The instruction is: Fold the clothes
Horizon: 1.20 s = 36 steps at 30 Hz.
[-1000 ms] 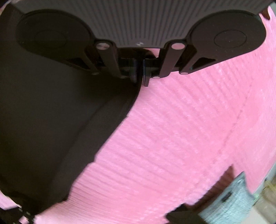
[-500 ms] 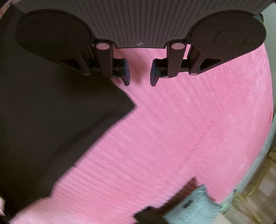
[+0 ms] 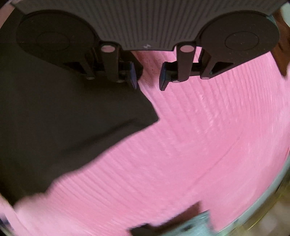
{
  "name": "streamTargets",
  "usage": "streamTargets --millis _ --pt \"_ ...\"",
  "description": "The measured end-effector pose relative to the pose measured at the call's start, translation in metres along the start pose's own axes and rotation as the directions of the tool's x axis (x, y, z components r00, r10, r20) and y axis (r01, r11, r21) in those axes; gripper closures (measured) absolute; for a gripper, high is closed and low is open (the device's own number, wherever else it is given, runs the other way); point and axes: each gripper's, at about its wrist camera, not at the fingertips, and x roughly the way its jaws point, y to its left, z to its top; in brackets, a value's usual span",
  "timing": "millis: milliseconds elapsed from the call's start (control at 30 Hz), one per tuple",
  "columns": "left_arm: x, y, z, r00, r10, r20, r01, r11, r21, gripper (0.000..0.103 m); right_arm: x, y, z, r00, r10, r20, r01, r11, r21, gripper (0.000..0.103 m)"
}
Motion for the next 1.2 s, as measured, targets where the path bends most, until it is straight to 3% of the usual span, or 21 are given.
streamTargets --millis 100,233,267,300,333,367,500,600,733,767,800,833,867,900,1000,1067,1100,1133,1200 --pt "0.008 0.021 0.005 0.998 -0.061 0.027 0.065 0.983 -0.169 0.079 0.008 0.011 -0.024 0.999 -0.019 -0.029 0.018 0.999 -0.035 0.027" --pt "0.034 0.037 0.01 0.976 -0.215 0.023 0.211 0.925 -0.315 0.08 0.022 0.016 -0.053 0.996 -0.072 -0.056 0.069 0.996 -0.06 0.027" --pt "0.039 0.036 0.01 0.972 -0.233 0.017 0.226 0.917 -0.329 0.08 0.026 0.018 -0.061 0.994 -0.085 -0.063 0.081 0.995 -0.066 0.041" --pt "0.043 0.034 0.01 0.971 -0.237 0.016 0.229 0.918 -0.325 0.088 0.029 0.019 -0.068 0.993 -0.099 -0.069 0.094 0.993 -0.072 0.075" --pt "0.044 0.032 0.009 0.971 -0.238 0.019 0.231 0.918 -0.321 0.097 0.033 0.02 -0.075 0.991 -0.112 -0.075 0.106 0.991 -0.079 0.09" --pt "0.039 0.032 0.009 0.973 -0.229 0.033 0.227 0.921 -0.317 0.098 0.029 0.017 -0.074 0.99 -0.131 -0.057 0.127 0.99 -0.068 0.098" --pt "0.016 0.036 0.004 0.984 -0.161 0.08 0.178 0.935 -0.307 0.102 0.011 -0.001 -0.064 0.978 -0.207 0.007 0.207 0.978 0.009 0.099" --pt "0.023 0.034 0.001 0.987 -0.157 0.042 0.163 0.946 -0.28 0.101 0.005 -0.024 -0.059 0.967 -0.255 -0.002 0.254 0.962 0.101 0.098" --pt "0.01 0.034 0.002 0.995 -0.085 0.055 0.098 0.955 -0.28 0.096 -0.019 -0.005 -0.069 0.978 -0.205 0.028 0.202 0.975 0.092 0.097" --pt "0.003 0.031 0.003 0.997 -0.053 0.064 0.068 0.961 -0.267 0.096 -0.024 0.004 -0.076 0.982 -0.185 0.029 0.182 0.979 0.086 0.087" --pt "-0.004 0.027 0.001 0.997 -0.021 0.073 0.038 0.969 -0.246 0.096 -0.028 0.015 -0.084 0.987 -0.16 0.028 0.157 0.984 0.084 0.057" --pt "-0.011 0.023 -0.002 0.996 -0.008 0.083 0.026 0.974 -0.224 0.095 -0.032 0.025 -0.093 0.991 -0.134 0.027 0.131 0.988 0.082 0.043" --pt "-0.019 0.017 -0.004 0.996 -0.012 0.093 0.031 0.979 -0.202 0.095 -0.033 0.035 -0.105 0.996 -0.091 0.011 0.09 0.993 0.081 0.036" --pt "-0.026 0.01 -0.008 0.995 -0.027 0.101 0.045 0.983 -0.18 0.095 -0.034 0.045 -0.118 0.999 -0.046 -0.006 0.047 0.996 0.081 0.036" --pt "-0.039 -0.023 -0.029 0.984 -0.163 0.076 0.17 0.98 -0.1 0.093 -0.027 0.054 -0.157 0.991 0.077 -0.113 -0.067 0.994 0.086 0.036" --pt "-0.039 -0.048 -0.048 0.976 -0.216 0.015 0.217 0.975 -0.043 0.091 -0.021 0.042 -0.178 0.987 0.026 -0.162 -0.013 0.997 0.081 0.038" --pt "-0.037 -0.057 -0.059 0.974 -0.224 -0.017 0.224 0.974 -0.025 0.091 -0.023 0.03 -0.184 0.989 0.012 -0.15 0.004 0.994 0.109 0.059" --pt "-0.037 -0.061 -0.07 0.975 -0.216 -0.044 0.215 0.976 -0.023 0.091 -0.025 0.017 -0.19 0.991 0.002 -0.136 0.018 0.99 0.14 0.069" --pt "-0.036 -0.07 -0.091 0.975 -0.198 -0.097 0.197 0.98 -0.018 0.091 -0.034 0.001 -0.189 0.991 -0.035 -0.131 0.061 0.977 0.204 0.074"
